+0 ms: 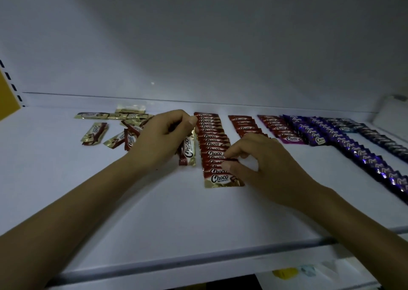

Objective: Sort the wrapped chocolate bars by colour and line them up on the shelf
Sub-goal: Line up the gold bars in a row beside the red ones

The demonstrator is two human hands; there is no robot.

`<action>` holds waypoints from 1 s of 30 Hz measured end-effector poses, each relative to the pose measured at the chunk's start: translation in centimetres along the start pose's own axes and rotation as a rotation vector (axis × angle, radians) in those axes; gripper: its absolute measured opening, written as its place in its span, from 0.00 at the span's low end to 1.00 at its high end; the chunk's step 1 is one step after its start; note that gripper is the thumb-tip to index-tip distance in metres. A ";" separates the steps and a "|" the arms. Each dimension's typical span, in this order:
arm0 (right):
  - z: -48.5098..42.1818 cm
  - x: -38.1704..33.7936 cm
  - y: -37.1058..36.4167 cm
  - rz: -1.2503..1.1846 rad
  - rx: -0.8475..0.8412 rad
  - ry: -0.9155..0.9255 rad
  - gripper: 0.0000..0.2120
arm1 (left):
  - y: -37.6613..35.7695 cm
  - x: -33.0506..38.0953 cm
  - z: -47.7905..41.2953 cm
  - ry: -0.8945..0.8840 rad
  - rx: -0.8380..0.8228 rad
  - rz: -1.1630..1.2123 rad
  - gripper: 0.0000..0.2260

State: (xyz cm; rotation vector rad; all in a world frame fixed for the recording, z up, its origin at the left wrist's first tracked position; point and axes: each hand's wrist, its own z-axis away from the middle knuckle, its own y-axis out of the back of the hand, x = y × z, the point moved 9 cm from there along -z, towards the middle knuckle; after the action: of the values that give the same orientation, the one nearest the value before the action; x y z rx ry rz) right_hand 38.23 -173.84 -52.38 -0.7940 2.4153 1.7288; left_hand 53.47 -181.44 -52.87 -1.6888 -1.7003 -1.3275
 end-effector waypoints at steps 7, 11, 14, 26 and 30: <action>-3.3 -2.3 -2.1 -0.437 0.000 -0.107 0.06 | 0.4 1.6 0.3 -0.076 0.119 0.052 0.07; -3.4 -2.1 -2.4 -0.528 0.026 -0.132 0.03 | 0.6 1.9 0.3 -0.096 0.112 0.002 0.07; -3.0 -0.8 -2.1 -0.644 0.051 -0.231 0.04 | 0.4 2.4 0.6 -0.141 0.105 -0.086 0.07; -2.8 -1.1 0.4 -0.569 0.213 -0.159 0.09 | 1.9 1.5 0.3 -0.014 0.183 0.156 0.11; -2.7 0.6 1.3 -0.820 0.362 -0.327 0.07 | 0.9 1.8 0.4 -0.026 0.053 0.026 0.11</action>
State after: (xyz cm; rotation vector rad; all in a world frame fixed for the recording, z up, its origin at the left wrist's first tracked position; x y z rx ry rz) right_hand 37.75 -176.21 -50.48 -1.1147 1.7255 0.9768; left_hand 54.06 -180.26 -51.29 -1.6994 -1.7068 -1.2433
